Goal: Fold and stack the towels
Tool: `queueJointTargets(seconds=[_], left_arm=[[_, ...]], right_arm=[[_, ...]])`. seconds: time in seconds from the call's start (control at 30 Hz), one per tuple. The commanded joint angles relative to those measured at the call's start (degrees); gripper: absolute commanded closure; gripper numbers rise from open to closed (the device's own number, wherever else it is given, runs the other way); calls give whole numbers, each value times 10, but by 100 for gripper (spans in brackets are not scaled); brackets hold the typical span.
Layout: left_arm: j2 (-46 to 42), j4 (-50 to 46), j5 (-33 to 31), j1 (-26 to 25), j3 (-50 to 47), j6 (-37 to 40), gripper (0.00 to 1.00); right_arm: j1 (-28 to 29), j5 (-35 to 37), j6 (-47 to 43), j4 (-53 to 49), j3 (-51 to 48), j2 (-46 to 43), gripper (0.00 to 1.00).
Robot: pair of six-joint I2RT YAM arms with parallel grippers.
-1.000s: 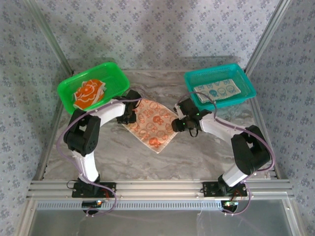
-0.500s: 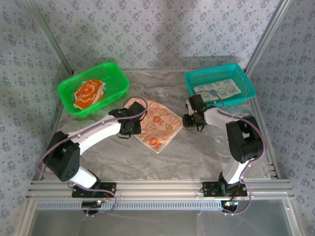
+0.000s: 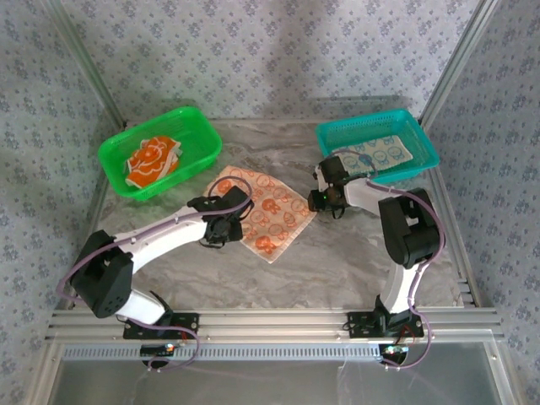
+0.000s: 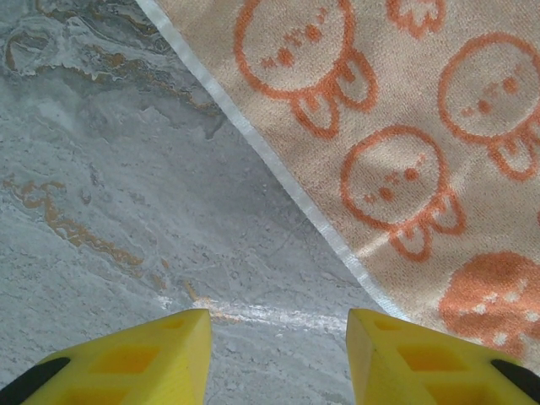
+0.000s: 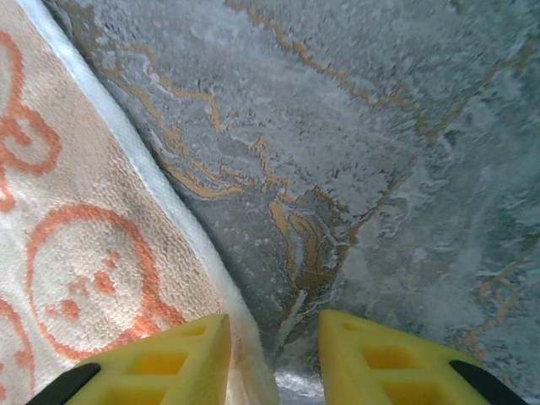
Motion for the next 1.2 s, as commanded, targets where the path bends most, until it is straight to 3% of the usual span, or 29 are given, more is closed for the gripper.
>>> queueJointTargets(seconds=[0.0, 0.13, 0.23, 0.4, 0.5, 0.53, 0.77, 0.8, 0.83, 0.97, 1.17], left_arm=[[-25, -16, -7, -2, -4, -11, 54], [-34, -16, -7, -3, -14, -18, 54], [-41, -16, -7, -3, -21, -23, 54], [-57, -14, -8, -5, -35, -37, 54], [-66, -12, -9, -9, -45, -46, 55], [-69, -12, -9, -11, -47, -49, 55], [-89, -17, -5, -25, -72, -73, 54], [-92, -16, -3, -26, -76, -80, 54], [-94, -12, 2, -29, -81, -85, 55], [-95, -2, 4, -43, -96, -106, 54], [-92, 0, 3, -50, -99, -114, 55]], right_arm=[[-1, -18, 0, -8, 10, 11, 67], [5, -21, 7, -6, -1, 2, 72], [11, -20, 11, -1, -16, -8, 83], [19, -22, 20, -1, -40, -34, 83], [23, -21, 29, 1, -56, -52, 99], [25, -25, 34, 0, -62, -57, 100], [74, -27, 87, 6, -115, -113, 100], [80, -20, 95, 6, -119, -120, 97], [84, -14, 100, 6, -125, -126, 84], [87, 7, 98, 3, -131, -144, 73], [87, 0, 82, -5, -130, -128, 71]])
